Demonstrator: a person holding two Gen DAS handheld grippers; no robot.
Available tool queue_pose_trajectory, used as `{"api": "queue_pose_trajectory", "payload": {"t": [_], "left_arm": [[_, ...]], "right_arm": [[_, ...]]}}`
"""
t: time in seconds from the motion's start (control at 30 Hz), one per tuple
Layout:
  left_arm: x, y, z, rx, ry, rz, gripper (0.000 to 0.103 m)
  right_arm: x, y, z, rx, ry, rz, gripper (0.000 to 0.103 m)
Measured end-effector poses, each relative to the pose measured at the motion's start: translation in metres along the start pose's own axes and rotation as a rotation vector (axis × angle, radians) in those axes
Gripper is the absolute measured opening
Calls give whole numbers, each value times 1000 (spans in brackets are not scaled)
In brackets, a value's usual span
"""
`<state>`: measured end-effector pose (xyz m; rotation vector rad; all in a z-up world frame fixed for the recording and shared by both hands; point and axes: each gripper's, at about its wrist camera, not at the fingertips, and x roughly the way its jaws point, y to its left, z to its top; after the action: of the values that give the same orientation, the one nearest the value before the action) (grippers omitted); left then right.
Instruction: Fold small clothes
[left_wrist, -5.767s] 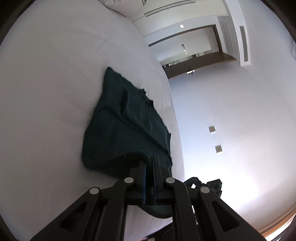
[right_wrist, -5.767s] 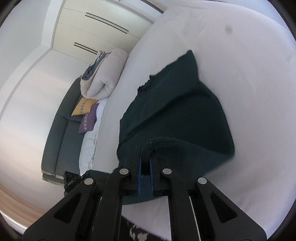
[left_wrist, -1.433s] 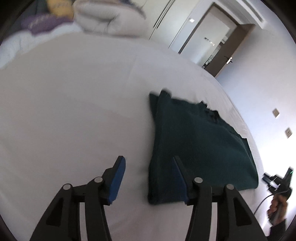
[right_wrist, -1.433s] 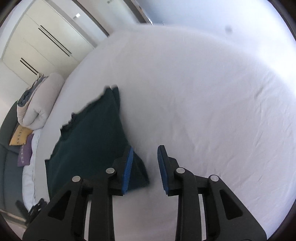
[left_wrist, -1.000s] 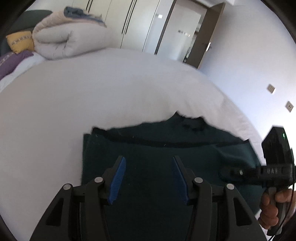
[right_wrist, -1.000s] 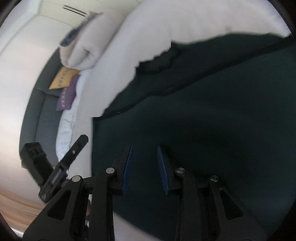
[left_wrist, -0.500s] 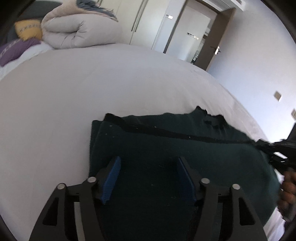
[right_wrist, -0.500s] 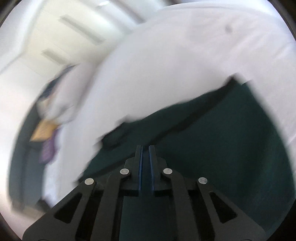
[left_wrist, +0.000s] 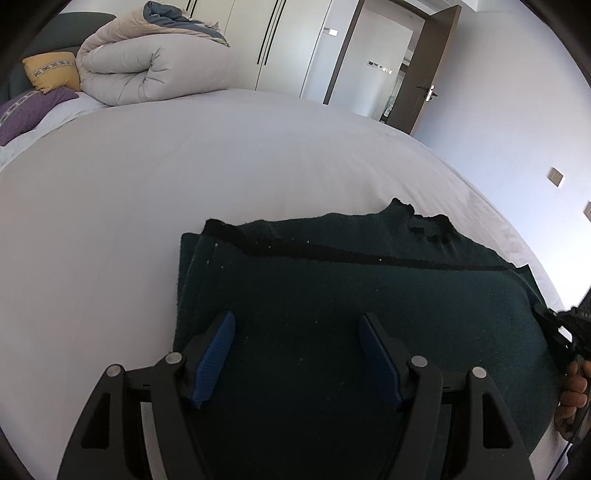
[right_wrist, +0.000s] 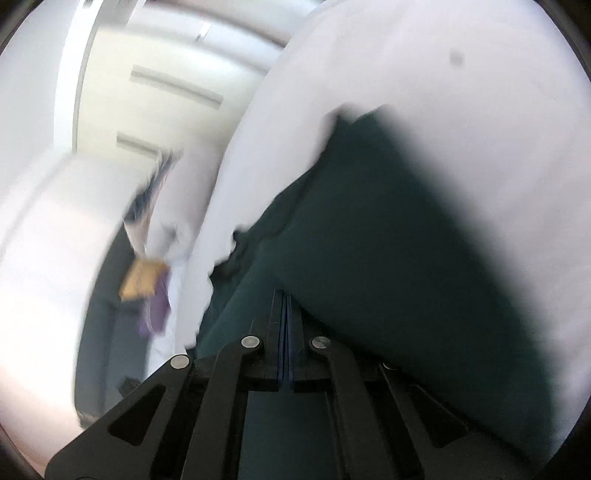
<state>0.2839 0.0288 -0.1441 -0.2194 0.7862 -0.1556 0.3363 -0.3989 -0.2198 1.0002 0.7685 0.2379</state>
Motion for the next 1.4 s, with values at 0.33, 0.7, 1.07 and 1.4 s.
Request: {"api": "queue_pose_trajectory", "payload": {"t": [0.33, 0.7, 1.07, 1.4], "left_arm": [[1, 0, -1, 5, -2, 6, 72], [1, -1, -1, 10, -7, 8, 73], [-1, 7, 2, -21, -4, -40, 77], [-86, 58, -26, -253, 39, -42, 77]], "right_arm": [[-94, -2, -32, -34, -161, -175, 7], [-22, 68, -6, -186, 4, -93, 72], [-59, -14, 12, 22, -216, -216, 46], [-142, 9, -81, -99, -156, -228, 61]]}}
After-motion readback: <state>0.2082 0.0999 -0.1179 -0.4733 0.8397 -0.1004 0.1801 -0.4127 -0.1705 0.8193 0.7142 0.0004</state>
